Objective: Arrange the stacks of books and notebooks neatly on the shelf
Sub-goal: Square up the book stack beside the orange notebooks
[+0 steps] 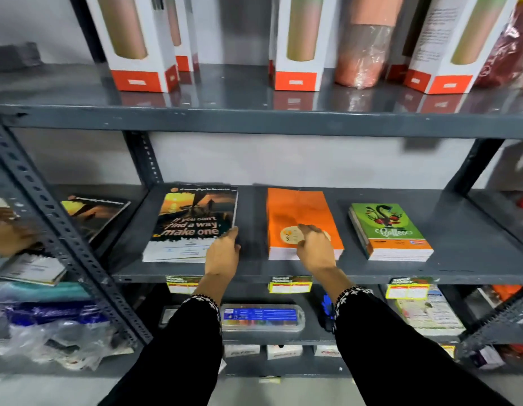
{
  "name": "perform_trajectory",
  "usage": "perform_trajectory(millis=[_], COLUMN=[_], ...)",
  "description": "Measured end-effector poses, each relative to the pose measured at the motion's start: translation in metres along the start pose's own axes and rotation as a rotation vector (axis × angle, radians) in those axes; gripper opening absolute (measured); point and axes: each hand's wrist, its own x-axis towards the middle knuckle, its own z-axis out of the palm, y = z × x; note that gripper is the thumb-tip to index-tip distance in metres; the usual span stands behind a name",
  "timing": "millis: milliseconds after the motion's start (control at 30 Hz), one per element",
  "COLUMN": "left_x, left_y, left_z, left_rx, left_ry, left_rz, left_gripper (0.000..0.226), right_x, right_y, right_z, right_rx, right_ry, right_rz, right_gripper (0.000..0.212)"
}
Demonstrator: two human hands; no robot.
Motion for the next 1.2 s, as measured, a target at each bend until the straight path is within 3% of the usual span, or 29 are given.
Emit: perform_trajectory(millis=[300, 400, 500, 633, 800, 1200], left_x=[-0.006, -0.005, -0.001, 0.005, 0.013, 0.025], left_y=[-0.147, -0.172, -0.184, -0.193, -0.195, -0.201], left_z=[-0.062, -0.072, -0.074, -0.075, -0.085, -0.083], left_rx=[-0.092, -0.126, -0.219, -0.289, -0.134, -0.091], left_ry=[-0.044, -0.076, -0.076, -0.099, -0.103, -0.146], left_rz=[-0.177, -0.224, -0.21, -0.215, -0.15, -0.105], left_gripper=[0.062, 0.049, 0.021, 0.03, 0.036, 0.037], right_x=[-0.015, -0.02, -0.021, -0.018, -0.016, -0.006], right_y=[-0.11, -0.127, -0.135, -0.141, -0.145, -0.145], right_z=[0.065, 0.08, 0.089, 0.093, 0.096, 0.099], right_rx=[-0.026, -0.061, -0.075, -0.125, -0.205, -0.226], right_ry=[-0.208, -0.294, -0.309, -0.268, -0.261, -0.268], right_rz=[-0.104, -0.058, -0.018, 0.011, -0.001, -0.001], right_gripper=[0.048, 0.056, 0.057, 0.046, 0.037, 0.037])
